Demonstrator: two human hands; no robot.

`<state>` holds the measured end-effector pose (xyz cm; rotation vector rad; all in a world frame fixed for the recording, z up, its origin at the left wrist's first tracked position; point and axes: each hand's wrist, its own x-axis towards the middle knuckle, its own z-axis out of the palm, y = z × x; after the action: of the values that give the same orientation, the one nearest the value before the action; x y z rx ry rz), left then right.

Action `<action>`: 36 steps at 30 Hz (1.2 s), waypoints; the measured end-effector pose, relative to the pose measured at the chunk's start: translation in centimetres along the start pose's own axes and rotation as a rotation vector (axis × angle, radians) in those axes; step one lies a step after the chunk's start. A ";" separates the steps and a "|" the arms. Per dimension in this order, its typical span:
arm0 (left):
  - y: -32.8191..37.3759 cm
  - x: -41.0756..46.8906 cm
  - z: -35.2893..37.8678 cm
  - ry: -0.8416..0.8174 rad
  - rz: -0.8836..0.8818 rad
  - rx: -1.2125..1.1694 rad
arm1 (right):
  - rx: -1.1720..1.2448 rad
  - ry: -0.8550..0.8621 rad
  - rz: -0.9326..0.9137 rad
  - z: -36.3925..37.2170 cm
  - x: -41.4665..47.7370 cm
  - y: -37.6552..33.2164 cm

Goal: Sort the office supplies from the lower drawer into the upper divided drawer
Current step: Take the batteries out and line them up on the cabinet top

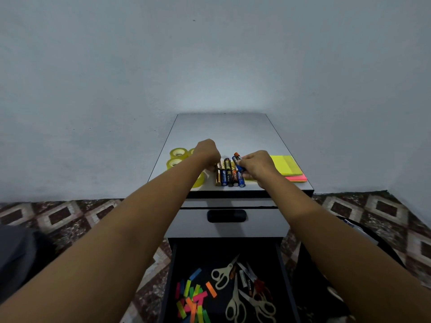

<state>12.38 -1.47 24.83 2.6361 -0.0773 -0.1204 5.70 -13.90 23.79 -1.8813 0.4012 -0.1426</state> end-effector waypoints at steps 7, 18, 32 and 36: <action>-0.1 -0.7 -0.1 0.011 0.024 0.048 | -0.005 -0.004 0.030 0.7 0.2 -0.4; -0.9 -1.9 -2.1 -0.184 -0.074 -0.721 | 0.195 -0.081 0.118 2.8 -0.7 -2.1; -2.2 -0.2 -2.0 0.058 0.132 -0.072 | -0.160 0.015 0.002 3.0 -0.9 -2.0; -1.8 0.7 -1.2 0.061 0.146 0.053 | -0.197 0.006 -0.053 2.8 -1.0 -1.5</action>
<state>13.30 0.63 24.96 2.6739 -0.2546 0.0114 5.86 -10.64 24.34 -2.0869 0.3808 -0.1489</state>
